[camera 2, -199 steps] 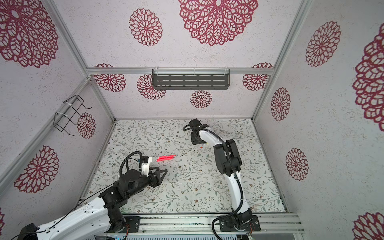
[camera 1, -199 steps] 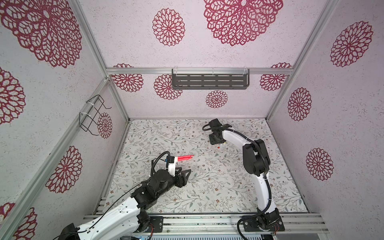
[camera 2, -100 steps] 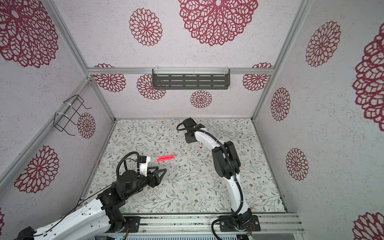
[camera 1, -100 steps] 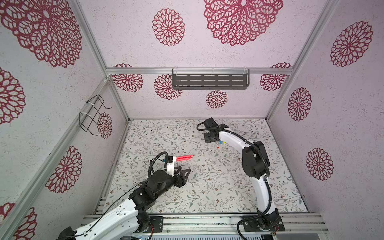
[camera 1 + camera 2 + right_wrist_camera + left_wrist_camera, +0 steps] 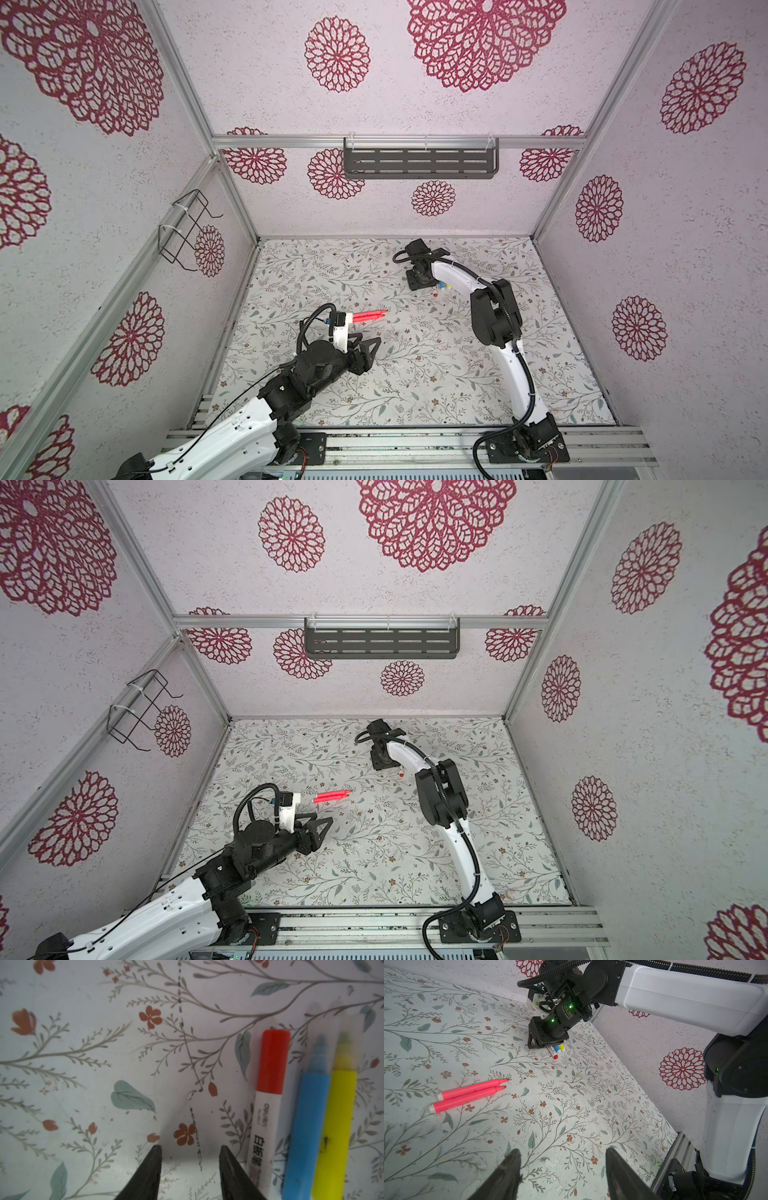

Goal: Insert the pens into the pen caps
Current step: 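Lower the capped marker beside the blue and yellow markers, open right gripper, then raise right gripper away from the placed capped marker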

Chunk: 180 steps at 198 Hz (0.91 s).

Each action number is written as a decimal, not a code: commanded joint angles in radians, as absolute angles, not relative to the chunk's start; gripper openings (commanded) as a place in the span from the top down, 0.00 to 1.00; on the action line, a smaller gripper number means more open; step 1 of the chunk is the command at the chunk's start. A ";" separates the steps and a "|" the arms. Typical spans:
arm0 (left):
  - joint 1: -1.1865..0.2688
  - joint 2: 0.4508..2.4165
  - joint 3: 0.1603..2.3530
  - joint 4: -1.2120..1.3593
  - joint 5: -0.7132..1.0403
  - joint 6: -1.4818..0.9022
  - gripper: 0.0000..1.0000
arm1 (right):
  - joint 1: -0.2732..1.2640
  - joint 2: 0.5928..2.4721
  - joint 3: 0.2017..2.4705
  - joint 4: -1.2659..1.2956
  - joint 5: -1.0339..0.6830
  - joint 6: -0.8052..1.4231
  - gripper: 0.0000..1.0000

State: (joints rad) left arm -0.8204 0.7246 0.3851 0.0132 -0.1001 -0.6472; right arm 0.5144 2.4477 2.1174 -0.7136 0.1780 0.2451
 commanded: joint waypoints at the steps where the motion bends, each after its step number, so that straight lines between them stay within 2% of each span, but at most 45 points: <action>1: -0.830 0.729 0.382 0.017 -0.114 -0.641 0.33 | 0.500 2.460 2.173 -0.765 0.187 0.248 0.53; 128: -0.829 0.699 0.373 0.011 -0.110 -0.660 0.34 | 0.442 2.490 2.189 -0.820 0.236 0.304 0.52; 180: -0.829 0.684 0.373 0.004 -0.111 -0.663 0.34 | 0.450 2.446 2.188 -0.815 0.232 0.304 0.52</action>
State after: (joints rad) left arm -0.8204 0.6975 0.3801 0.0093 -0.1009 -0.6525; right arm 0.4477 2.4729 2.1635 -0.7715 0.2066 0.2829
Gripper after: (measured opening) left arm 0.666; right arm 0.480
